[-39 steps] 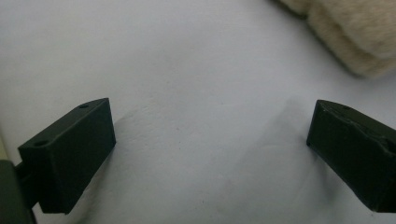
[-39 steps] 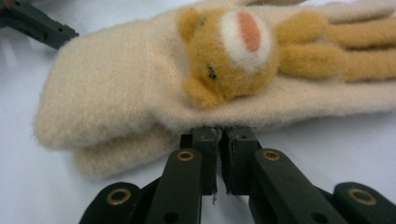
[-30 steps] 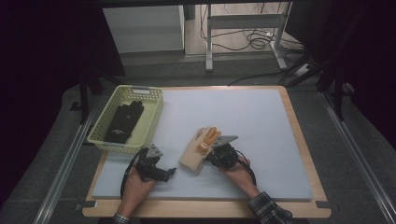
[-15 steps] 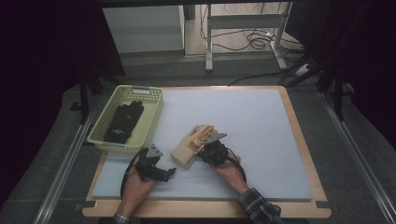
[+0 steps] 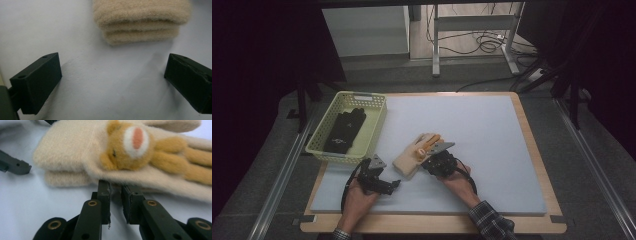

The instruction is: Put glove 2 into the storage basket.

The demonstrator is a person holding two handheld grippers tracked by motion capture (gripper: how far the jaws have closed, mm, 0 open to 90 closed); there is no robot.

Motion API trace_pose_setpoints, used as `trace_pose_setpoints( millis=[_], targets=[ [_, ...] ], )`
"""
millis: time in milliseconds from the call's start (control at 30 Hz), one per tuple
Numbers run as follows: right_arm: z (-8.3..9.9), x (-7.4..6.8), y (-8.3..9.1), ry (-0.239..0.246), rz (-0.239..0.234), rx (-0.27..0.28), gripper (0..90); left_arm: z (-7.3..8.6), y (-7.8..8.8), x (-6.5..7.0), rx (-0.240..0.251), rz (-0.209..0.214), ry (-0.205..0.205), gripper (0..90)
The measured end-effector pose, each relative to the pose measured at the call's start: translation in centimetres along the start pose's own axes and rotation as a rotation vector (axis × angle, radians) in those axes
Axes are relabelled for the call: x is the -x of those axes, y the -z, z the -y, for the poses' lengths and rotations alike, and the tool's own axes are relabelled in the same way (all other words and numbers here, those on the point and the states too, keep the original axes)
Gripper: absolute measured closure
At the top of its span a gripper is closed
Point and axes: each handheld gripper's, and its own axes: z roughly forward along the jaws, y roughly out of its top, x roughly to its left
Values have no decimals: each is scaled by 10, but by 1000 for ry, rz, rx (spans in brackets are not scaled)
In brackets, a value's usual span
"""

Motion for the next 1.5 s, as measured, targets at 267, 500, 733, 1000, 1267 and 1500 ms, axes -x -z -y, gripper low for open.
trace_pose_setpoints(
  millis=[267,500,733,1000,1267,1500],
  targets=[
    [11,9,19,-10,16,8,611,0,0,0,0,0,0,10],
    [24,20,39,-23,64,-1,410,0,0,0,0,0,0,11],
    [38,33,63,-42,104,0,227,0,0,0,0,0,0,10],
    [59,47,84,-85,148,-15,79,0,0,0,0,0,0,10],
    [78,55,88,-102,204,-24,35,0,0,0,0,0,0,11],
    [83,57,86,-114,211,-44,33,0,0,0,0,0,0,10]
  ],
)
